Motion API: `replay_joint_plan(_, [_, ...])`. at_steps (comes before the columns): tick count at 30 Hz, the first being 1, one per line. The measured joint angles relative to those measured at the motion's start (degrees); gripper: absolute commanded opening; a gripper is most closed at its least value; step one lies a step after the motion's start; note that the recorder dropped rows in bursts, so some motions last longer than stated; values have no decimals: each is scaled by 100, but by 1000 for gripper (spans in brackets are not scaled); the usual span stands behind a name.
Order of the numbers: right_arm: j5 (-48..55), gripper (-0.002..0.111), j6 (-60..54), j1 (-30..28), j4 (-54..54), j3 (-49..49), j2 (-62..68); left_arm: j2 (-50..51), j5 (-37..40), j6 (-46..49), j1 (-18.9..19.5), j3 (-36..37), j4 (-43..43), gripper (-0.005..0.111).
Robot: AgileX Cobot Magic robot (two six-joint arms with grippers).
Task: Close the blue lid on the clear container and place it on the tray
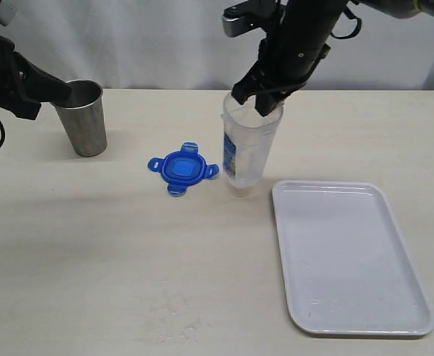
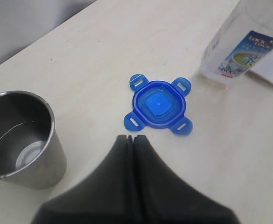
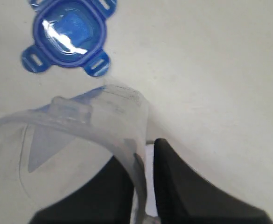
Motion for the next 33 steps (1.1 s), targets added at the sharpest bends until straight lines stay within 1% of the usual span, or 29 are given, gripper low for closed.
replay_joint_plan(4, [0,4,41,-390,114,0,23,0,0,0,0,0,-11,0])
replay_joint_plan(7, [0,4,-42,-551,361,0,124,0,0,25,0,0,-11,0])
replay_joint_plan(13, [0,4,-107,-563,562,0,416,0,0,40,0,0,-11,0])
replay_joint_plan(23, [0,6,-130,-563,609,-59,458,0,10,58,0,0,-11,0])
replay_joint_plan(25, [11,11,-130,-563,609,-99,471,0,10,58,0,0,-11,0])
replay_joint_plan(30, [23,33,-130,-563,687,-304,544,10,10,58,0,0,-11,0])
replay_joint_plan(33, [23,42,-93,-563,700,-455,544,10,10,58,0,0,-11,0])
